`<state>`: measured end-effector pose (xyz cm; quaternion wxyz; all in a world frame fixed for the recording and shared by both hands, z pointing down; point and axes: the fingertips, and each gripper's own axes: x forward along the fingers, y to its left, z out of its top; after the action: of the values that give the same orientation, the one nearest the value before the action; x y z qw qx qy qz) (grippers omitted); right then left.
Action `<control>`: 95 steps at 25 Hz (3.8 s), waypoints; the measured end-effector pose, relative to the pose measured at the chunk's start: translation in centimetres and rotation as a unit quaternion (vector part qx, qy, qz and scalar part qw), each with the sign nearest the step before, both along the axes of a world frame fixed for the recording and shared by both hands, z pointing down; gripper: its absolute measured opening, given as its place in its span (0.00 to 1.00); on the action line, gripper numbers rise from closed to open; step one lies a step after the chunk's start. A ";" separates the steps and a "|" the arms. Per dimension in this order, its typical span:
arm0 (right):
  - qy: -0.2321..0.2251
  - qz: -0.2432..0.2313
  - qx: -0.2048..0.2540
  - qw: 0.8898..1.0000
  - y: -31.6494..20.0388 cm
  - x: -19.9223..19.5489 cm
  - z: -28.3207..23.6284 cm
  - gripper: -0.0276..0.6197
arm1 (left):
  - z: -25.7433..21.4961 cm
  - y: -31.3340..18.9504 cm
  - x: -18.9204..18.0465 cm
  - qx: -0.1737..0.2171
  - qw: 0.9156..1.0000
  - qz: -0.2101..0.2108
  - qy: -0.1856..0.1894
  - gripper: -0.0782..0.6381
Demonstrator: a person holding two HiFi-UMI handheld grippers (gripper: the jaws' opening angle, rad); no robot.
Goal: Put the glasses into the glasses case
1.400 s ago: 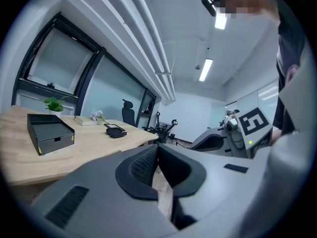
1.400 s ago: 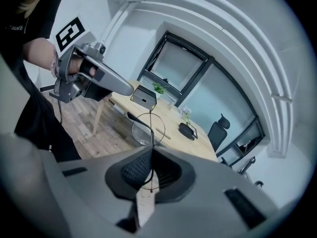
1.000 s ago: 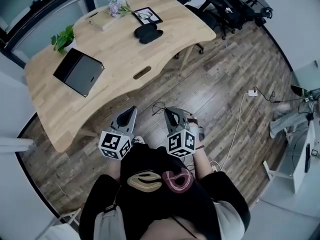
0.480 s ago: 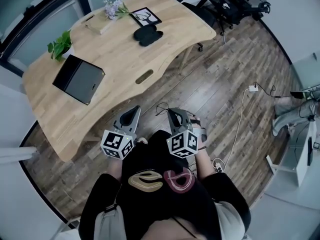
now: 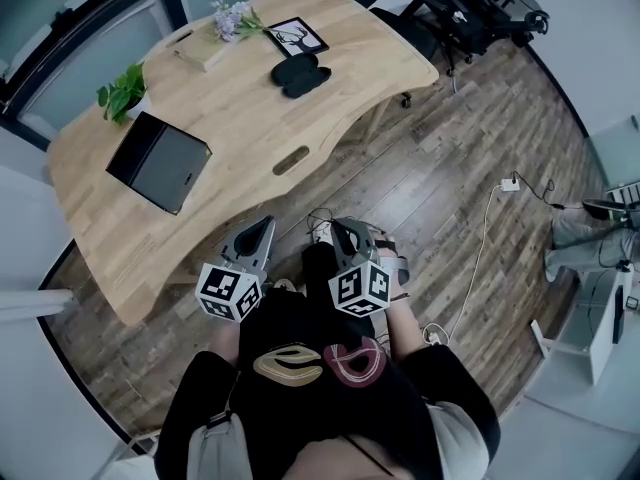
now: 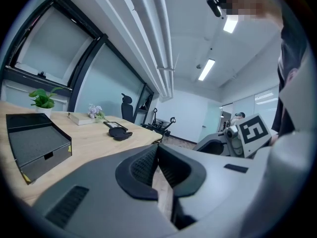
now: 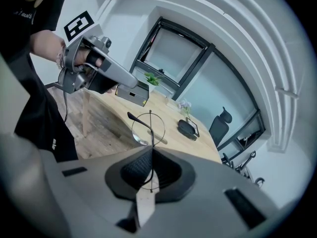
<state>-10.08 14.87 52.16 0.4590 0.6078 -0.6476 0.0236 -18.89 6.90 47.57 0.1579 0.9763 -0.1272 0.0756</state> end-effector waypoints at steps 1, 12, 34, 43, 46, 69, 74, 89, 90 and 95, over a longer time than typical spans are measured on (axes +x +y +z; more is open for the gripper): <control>-0.002 -0.002 -0.002 1.000 -0.2 0.3 0.1 0.06 | 0.0 -0.3 0.2 0.000 1.000 -0.003 0.000 0.13; 0.000 -0.033 -0.011 0.999 -3.3 6.1 0.6 0.06 | 0.9 -3.2 4.9 -0.004 0.999 -0.052 -0.004 0.13; -0.012 -0.116 -0.015 0.993 -12.3 20.1 0.4 0.06 | 0.9 -11.2 17.3 -0.025 0.987 -0.160 -0.011 0.14; -0.009 -0.144 -0.019 0.989 -13.5 24.0 1.2 0.06 | 1.9 -11.5 21.6 -0.030 0.984 -0.174 -0.018 0.14; -0.011 -0.143 -0.017 0.990 -13.9 24.7 1.2 0.06 | 1.9 -11.6 22.5 -0.027 0.985 -0.168 -0.023 0.14; 0.013 -0.168 -0.011 0.986 -23.1 25.1 -0.9 0.06 | 1.4 -20.1 20.1 -0.027 0.977 -0.212 -0.020 0.13; 0.033 -0.197 -0.009 0.980 -25.4 25.2 -1.5 0.06 | 1.4 -20.8 19.6 -0.029 0.973 -0.227 -0.016 0.13; 0.091 -0.260 -0.004 0.961 -31.7 24.7 -2.2 0.06 | 1.8 -22.6 16.9 -0.038 0.962 -0.271 -0.015 0.13; 0.094 -0.262 -0.004 0.960 -32.0 24.8 -2.2 0.06 | 1.9 -22.7 16.8 -0.038 0.961 -0.274 -0.016 0.13; 0.090 -0.273 0.001 0.958 -33.6 24.4 -2.2 0.06 | 2.2 -22.9 16.2 -0.032 0.961 -0.276 -0.019 0.13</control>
<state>14.36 -18.75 50.00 0.5037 0.4077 -0.7451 -0.1579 -2.71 -16.01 49.74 0.2013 0.8962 -0.3919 0.0515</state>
